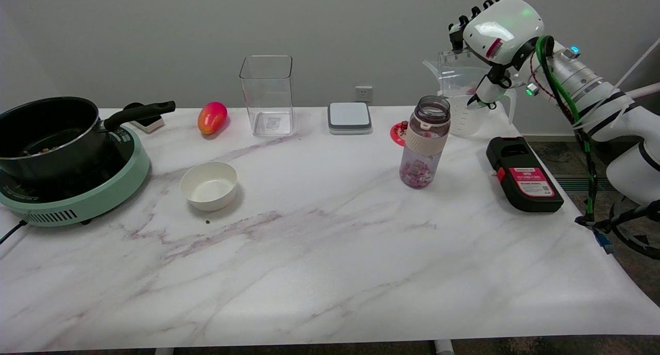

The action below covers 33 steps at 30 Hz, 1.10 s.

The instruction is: Pour the contents of the measuring cup into the bottle.

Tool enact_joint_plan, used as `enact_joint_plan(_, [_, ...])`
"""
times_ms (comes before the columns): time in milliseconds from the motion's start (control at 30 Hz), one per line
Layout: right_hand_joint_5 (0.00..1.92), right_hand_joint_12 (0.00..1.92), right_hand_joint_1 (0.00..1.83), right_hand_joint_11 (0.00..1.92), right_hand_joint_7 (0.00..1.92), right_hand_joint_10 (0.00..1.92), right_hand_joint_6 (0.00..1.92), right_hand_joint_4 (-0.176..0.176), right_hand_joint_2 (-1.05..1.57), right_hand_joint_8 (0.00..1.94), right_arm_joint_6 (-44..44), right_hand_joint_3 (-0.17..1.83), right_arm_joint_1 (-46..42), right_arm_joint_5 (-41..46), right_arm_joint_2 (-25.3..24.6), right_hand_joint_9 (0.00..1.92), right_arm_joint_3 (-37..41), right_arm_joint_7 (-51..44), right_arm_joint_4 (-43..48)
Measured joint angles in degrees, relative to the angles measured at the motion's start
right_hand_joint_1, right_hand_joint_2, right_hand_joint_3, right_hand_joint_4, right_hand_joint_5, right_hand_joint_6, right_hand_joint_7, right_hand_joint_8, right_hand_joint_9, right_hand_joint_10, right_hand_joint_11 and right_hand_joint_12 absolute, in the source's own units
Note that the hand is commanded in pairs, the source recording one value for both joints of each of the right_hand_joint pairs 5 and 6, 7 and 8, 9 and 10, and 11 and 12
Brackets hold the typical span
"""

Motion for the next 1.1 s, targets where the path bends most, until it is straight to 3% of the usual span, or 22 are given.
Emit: enact_joint_plan(1100, [1.5, 1.23, 1.48, 1.23, 1.53, 1.44, 1.5, 0.0, 0.56, 1.53, 3.7, 1.04, -1.0, -6.8, 0.1, 1.44, 2.7, 3.8, 0.5])
